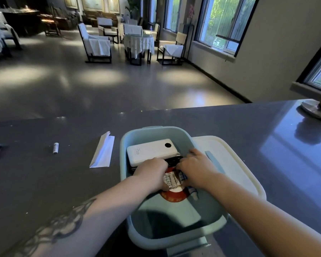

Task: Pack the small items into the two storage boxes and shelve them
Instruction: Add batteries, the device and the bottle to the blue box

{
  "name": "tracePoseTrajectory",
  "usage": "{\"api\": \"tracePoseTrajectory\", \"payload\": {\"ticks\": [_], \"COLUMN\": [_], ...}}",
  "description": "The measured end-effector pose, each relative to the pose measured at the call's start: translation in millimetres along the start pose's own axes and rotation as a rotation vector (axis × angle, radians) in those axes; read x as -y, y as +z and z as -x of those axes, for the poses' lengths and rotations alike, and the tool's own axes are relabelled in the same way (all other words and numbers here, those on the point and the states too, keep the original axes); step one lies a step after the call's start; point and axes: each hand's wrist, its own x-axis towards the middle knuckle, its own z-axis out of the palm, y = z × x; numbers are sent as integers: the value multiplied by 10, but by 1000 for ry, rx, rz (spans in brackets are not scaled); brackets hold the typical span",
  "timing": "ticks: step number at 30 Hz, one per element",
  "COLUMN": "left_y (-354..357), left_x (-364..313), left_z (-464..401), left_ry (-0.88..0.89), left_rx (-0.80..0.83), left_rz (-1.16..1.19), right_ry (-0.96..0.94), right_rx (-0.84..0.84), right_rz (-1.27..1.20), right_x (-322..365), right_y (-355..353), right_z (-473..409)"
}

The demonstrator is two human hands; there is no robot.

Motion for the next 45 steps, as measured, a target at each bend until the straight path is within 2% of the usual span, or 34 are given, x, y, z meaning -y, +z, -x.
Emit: {"api": "tracePoseTrajectory", "payload": {"ticks": [8,21,38,42,45], "left_y": [14,11,-4,-137,-331], "left_x": [-45,-7,0,41,206], "left_z": [-3,48,62,152,443], "left_ry": [14,5,-2,-13,-86], "left_rx": [30,-1,-50,-193,-480], "left_rz": [-25,105,81,205,483], "right_ry": [5,22,32,58,165], "right_rx": [8,-35,-55,-86,-151], "right_rz": [11,-232,-266,-314,-493], "right_x": [30,-52,-43,-15,30], "right_y": [-55,-110,-173,-260,-408], "right_z": [2,97,192,223,249]}}
